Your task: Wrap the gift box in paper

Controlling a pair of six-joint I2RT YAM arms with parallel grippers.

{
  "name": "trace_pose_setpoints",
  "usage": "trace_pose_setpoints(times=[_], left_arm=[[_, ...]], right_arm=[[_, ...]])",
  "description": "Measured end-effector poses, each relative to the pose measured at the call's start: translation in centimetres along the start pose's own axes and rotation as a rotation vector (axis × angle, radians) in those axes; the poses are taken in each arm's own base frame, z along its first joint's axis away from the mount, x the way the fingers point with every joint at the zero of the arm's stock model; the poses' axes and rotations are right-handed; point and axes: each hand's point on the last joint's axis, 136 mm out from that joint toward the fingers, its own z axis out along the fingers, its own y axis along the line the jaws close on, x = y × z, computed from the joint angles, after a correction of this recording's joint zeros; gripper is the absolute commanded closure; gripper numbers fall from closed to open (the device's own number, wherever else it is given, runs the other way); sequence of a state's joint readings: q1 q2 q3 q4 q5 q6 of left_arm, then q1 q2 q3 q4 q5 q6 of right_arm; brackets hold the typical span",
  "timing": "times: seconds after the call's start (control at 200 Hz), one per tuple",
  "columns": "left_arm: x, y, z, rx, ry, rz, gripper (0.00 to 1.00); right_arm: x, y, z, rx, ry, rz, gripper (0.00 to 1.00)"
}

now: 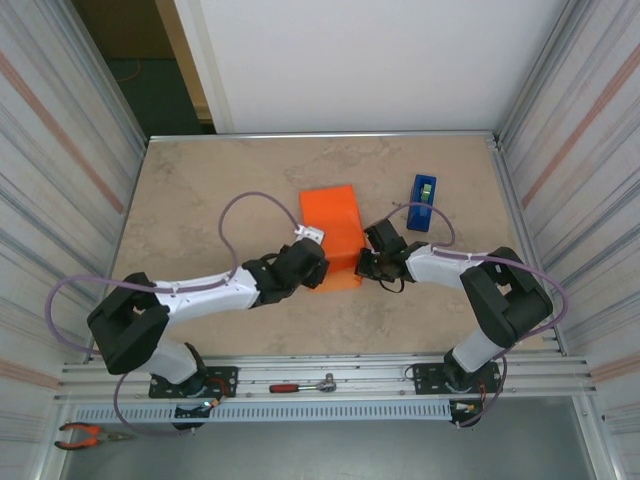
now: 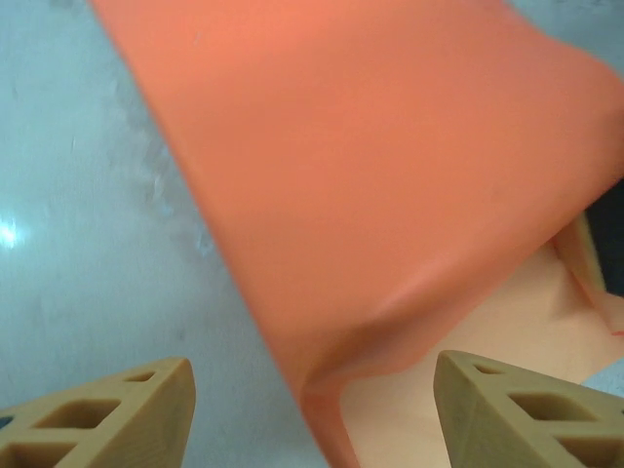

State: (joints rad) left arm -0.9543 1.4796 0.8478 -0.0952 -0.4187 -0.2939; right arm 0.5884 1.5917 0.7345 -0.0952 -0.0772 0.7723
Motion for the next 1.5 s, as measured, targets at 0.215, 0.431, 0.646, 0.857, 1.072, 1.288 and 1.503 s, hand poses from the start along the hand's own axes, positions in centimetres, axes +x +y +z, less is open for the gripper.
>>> trace_pose_setpoints(times=[0.215,0.431,0.646,0.857,1.072,1.288,1.503], left_arm=[[-3.2,-2.2,1.3,0.052,-0.015,0.318,0.33],[-2.7,-3.4,3.5,0.067,0.033,0.514,0.34],[-0.8,-3.5,5.1,0.064,0.088,0.594,0.36],[-1.1,-3.4,5.3,0.051,0.077,0.61,0.38],[-0.9,-3.4,5.5,0.043,0.071,0.617,0.4],[-1.0,-3.7,5.8,0.026,0.057,0.641,0.41],[-1.1,-3.7,6.0,0.012,0.052,0.647,0.42]], right_arm=[[0.0,0.0,0.0,0.001,0.001,-0.007,0.95],[0.0,-0.2,-0.1,0.003,0.004,-0.014,0.92],[0.5,-0.7,-0.7,0.008,0.023,-0.014,0.65],[0.2,-1.6,-3.3,-0.029,-0.002,0.031,0.51],[-0.3,-4.9,-5.7,-0.038,-0.05,0.131,0.48],[-0.7,-6.0,-5.8,-0.062,-0.038,0.196,0.63],[0.1,-6.0,-3.9,-0.076,0.03,0.213,0.79]])
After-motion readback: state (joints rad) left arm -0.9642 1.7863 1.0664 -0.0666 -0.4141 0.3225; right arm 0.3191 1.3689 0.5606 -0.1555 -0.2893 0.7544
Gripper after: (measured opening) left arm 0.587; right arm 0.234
